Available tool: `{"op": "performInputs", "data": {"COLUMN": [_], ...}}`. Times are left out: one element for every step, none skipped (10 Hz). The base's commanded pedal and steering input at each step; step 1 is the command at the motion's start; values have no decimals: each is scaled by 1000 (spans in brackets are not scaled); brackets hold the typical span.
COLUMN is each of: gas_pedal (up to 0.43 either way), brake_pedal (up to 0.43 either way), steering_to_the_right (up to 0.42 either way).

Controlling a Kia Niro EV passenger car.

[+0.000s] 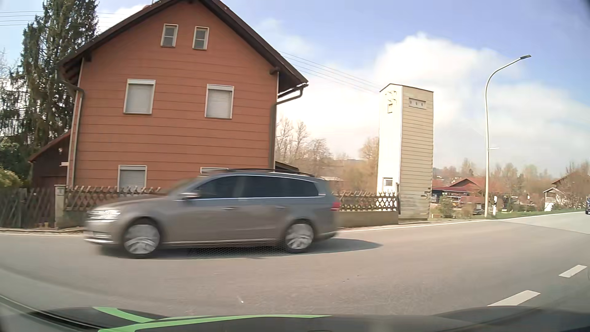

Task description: Follow the waypoints while adhering to traffic rules and regulations

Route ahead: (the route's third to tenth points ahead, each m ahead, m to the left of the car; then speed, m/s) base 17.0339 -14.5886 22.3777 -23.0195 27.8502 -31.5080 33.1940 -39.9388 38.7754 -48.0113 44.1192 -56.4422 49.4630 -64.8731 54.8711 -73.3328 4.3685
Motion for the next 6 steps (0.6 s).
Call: {"op": "performInputs", "data": {"gas_pedal": [0, 0, 0, 0, 0, 0], "brake_pedal": [220, 171, 110, 0, 0, 0], "steering_to_the_right": [501, 517, 548, 566, 566, 562]}}
